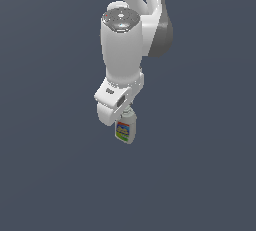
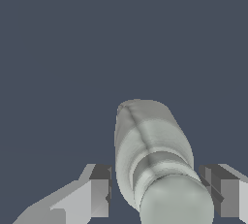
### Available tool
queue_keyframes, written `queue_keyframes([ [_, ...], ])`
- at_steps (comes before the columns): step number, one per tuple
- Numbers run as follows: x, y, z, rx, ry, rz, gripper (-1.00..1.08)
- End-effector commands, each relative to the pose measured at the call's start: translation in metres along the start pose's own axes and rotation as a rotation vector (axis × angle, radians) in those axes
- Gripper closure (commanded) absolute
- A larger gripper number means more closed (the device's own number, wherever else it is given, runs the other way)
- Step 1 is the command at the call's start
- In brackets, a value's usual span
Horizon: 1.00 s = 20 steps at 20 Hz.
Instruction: Pick up the object and move it to a goal position.
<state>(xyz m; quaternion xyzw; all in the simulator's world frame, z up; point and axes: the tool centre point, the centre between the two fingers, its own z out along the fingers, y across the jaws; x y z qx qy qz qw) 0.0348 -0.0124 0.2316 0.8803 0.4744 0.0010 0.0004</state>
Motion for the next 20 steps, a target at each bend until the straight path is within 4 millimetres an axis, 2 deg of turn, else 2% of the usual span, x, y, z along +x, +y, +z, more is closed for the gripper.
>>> queue_keyframes([
  [1, -0.001, 0.000, 0.001, 0.002, -0.001, 0.001, 1.08],
  [7, -0.002, 0.000, -0.002, 0.001, -0.001, 0.000, 1.08],
  [11, -0.009, -0.001, -0.013, 0.001, -0.001, 0.000, 1.08],
  [15, -0.023, -0.002, -0.033, 0.001, 0.000, 0.000, 1.08],
  [20, -0.050, -0.004, -0.072, 0.002, 0.001, 0.000, 1.08],
])
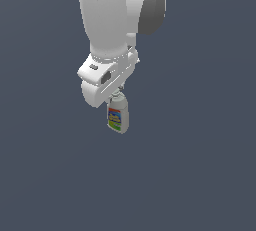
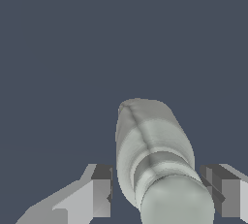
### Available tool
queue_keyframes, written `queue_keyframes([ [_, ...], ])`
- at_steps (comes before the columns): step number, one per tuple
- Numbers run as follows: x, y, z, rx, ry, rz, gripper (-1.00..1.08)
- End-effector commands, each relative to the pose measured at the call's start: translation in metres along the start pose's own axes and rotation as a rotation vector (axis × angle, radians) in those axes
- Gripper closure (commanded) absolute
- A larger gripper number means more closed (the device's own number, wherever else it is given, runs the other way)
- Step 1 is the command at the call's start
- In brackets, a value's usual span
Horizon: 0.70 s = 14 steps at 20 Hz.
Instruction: Pick up the object and move it to a goal position.
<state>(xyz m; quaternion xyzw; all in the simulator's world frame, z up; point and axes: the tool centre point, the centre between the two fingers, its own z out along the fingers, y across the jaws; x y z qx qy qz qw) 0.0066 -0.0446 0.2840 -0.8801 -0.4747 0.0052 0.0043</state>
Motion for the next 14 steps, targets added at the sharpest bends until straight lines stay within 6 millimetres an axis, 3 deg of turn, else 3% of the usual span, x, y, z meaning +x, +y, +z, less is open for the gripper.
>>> queue_keyframes([
  [1, -0.015, 0.000, -0.029, -0.012, 0.007, 0.001, 1.08],
  [14, -0.106, -0.007, -0.163, -0.012, 0.008, 0.001, 1.08],
])
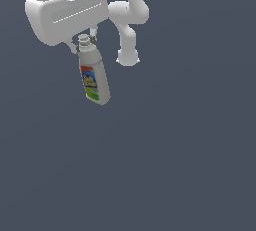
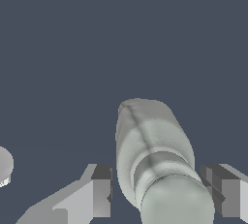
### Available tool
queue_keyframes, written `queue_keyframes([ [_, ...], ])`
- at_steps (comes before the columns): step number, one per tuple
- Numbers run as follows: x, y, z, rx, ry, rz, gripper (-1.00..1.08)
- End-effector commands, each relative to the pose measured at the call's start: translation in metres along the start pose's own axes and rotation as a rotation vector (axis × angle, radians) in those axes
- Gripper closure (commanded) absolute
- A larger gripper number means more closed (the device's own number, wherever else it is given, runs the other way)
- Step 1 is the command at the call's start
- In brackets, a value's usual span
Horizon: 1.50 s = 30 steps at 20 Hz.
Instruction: Pick up the object and move it to a goal position.
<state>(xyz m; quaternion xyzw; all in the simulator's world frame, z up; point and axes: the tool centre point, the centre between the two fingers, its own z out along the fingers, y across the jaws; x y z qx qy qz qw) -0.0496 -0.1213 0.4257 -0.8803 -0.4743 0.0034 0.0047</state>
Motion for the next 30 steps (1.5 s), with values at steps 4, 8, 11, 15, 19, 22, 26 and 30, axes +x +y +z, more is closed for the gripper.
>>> queue_keyframes([
  [4, -0.038, -0.002, -0.062, -0.011, 0.004, 0.000, 1.08],
  [8, -0.064, -0.003, -0.100, -0.011, 0.004, 0.000, 1.08],
  [11, -0.080, -0.003, -0.125, -0.011, 0.003, 0.000, 1.08],
  [15, -0.099, -0.003, -0.153, -0.011, 0.003, 0.000, 1.08],
  [19, -0.112, -0.002, -0.173, -0.011, 0.002, 0.000, 1.08],
  [22, -0.118, -0.002, -0.183, -0.012, 0.001, 0.000, 1.08],
  [26, -0.124, -0.001, -0.193, -0.012, 0.001, 0.000, 1.08],
  [30, -0.128, 0.000, -0.198, -0.012, 0.001, 0.000, 1.08],
])
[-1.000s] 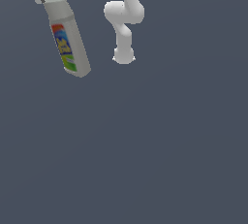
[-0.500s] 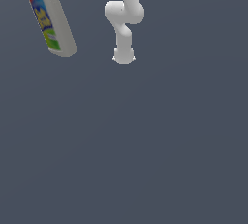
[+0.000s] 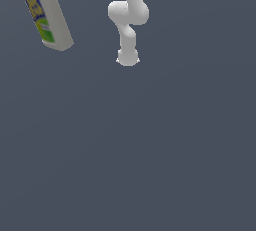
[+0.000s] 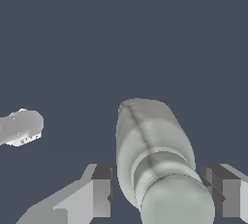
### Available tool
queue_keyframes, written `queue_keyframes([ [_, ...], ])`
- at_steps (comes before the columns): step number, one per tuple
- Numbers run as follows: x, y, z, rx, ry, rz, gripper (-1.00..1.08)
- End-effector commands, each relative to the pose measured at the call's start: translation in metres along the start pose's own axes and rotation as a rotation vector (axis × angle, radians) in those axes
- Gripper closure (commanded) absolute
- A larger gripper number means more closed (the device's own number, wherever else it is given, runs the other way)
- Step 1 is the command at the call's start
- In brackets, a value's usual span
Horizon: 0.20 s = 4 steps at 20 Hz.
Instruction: Pick up the object and move it to a goal position.
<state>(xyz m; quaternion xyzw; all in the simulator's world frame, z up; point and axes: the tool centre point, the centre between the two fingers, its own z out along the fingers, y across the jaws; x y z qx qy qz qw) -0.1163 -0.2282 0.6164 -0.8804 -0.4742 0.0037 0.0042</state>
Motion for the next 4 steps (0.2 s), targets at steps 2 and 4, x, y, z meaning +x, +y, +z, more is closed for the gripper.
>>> queue_keyframes([
  [2, -0.0022, -0.0011, -0.0084, -0.011, 0.002, -0.001, 1.08],
  [4, -0.0024, -0.0011, -0.0088, -0.011, 0.002, -0.001, 1.08],
])
